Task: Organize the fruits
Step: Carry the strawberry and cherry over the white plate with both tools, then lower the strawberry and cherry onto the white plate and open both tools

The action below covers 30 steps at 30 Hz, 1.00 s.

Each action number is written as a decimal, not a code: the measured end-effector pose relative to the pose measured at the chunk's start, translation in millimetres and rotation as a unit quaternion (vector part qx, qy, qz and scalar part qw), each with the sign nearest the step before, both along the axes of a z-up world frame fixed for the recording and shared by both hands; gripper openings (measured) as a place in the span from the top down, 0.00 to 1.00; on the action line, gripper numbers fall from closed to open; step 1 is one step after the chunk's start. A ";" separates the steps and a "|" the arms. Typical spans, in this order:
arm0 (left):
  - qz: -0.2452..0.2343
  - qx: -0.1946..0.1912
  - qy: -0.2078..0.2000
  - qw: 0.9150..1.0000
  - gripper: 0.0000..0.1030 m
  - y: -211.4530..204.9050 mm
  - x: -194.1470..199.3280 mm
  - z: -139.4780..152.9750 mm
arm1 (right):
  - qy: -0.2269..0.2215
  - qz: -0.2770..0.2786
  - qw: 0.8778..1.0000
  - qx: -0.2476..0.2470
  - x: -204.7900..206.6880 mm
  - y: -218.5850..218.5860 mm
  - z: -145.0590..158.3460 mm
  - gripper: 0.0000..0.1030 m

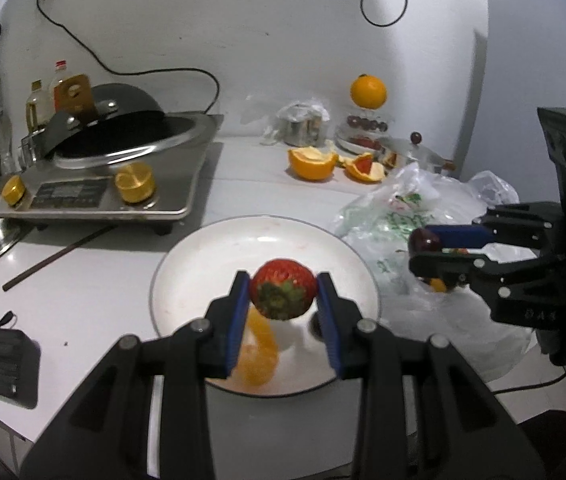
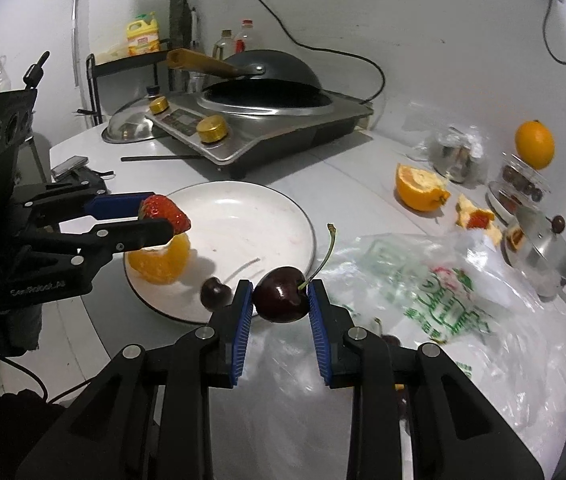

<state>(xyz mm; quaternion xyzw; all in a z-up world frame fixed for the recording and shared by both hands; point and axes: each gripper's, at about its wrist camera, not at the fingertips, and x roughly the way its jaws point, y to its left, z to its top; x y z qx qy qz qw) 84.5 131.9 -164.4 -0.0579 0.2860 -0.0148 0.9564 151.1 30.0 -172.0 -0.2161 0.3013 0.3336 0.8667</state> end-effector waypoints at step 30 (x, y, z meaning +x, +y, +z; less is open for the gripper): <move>0.029 -0.019 0.023 0.999 0.67 55.6 7.3 -32.4 | 0.045 0.061 0.997 -0.031 4.0 80.3 -37.3 0.71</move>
